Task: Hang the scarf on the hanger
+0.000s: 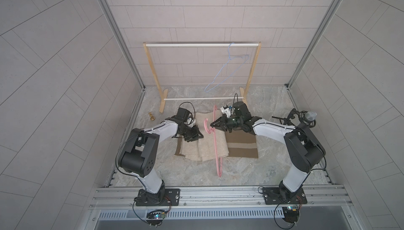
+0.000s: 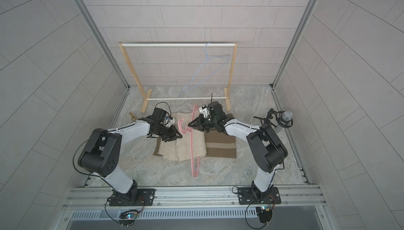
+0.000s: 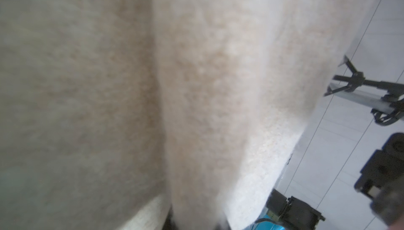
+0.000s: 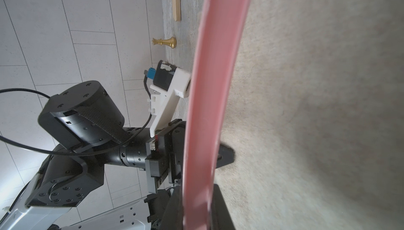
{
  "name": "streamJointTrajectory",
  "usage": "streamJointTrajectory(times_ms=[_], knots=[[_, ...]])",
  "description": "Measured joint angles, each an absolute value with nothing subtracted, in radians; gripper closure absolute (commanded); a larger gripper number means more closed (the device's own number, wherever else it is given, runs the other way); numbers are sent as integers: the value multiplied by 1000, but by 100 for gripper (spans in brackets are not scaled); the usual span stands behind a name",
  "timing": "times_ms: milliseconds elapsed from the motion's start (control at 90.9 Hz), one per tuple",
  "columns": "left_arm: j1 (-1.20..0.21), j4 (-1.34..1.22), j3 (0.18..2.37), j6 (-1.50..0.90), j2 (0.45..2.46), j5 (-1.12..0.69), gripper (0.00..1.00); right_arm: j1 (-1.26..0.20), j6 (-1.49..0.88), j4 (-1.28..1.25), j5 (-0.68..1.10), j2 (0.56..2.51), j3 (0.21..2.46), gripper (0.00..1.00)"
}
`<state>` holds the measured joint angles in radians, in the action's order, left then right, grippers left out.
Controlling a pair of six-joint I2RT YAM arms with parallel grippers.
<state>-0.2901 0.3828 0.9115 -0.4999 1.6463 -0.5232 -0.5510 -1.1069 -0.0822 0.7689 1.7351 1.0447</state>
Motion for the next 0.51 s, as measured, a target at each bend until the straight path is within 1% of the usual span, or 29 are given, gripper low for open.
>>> streamJointTrajectory(times_ms=[110,264,506], knots=[[-287,443,944,-482,1590,-508,100,-549,-1108,-83,784,1723,1045,98],[-252,560,1028,-426,1517,-487,100,-549,-1135,-117,816,1711,1045,99],[-96,763,1118,-295,1497,-475,100,-550,-1212,-220,875,1711,1045,100]])
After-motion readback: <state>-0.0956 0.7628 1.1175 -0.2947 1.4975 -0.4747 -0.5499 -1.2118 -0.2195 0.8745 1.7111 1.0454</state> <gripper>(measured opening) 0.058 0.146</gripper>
